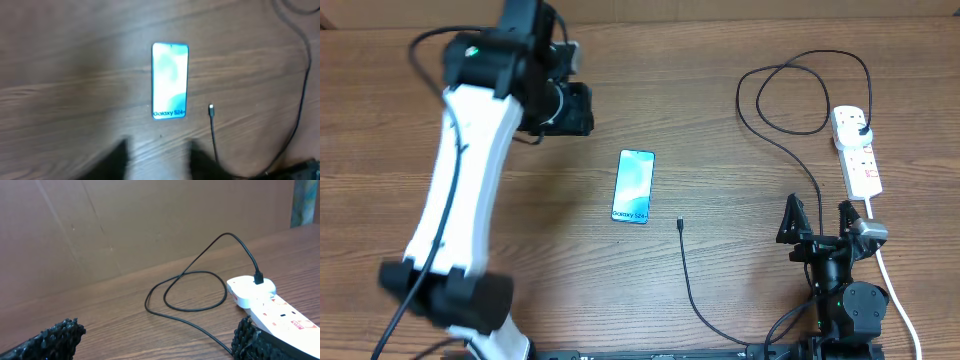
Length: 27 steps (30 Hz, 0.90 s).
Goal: Plug charger to phone and switch on socket
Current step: 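Move the left gripper over the blue phone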
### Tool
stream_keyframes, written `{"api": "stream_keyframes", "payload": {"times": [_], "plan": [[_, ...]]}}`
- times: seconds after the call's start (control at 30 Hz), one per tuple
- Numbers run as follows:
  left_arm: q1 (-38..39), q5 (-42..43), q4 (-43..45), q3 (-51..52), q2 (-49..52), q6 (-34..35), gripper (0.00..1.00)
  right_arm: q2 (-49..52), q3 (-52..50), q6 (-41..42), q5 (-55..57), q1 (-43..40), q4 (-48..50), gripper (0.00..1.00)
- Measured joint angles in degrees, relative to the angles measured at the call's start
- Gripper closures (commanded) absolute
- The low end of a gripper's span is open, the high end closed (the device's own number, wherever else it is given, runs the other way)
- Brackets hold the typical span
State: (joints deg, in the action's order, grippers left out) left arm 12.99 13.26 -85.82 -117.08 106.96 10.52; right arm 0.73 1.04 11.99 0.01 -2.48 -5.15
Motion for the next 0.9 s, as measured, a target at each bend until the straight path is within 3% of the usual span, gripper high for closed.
{"api": "stream_keyframes", "payload": {"times": [0.4,0.43,0.47,0.5,0.57,0.9], "plan": [[4.09,0.76,0.48,-0.02,14.32,3.08,0.96,0.0,0.0,0.02,-0.02,0.0,0.0,0.0],[5.07,0.15,0.74,-0.02,15.06,3.67,0.91,0.0,0.0,0.02,0.0,0.0,0.02,0.0],[6.21,-0.42,1.11,-0.02,15.89,4.2,0.79,0.0,0.0,-0.04,-0.02,0.0,-0.04,0.0],[7.02,-0.9,1.38,-0.02,16.48,4.42,0.61,0.0,0.0,0.0,-0.04,0.0,-0.02,0.0],[8.94,-2.27,2.03,-0.02,17.97,5.49,0.01,0.0,0.0,0.0,-0.02,0.0,0.0,0.0],[11.89,-5.16,4.66,-0.04,23.37,7.85,0.05,0.0,0.0,0.0,-0.02,0.0,-0.02,0.0]]}}
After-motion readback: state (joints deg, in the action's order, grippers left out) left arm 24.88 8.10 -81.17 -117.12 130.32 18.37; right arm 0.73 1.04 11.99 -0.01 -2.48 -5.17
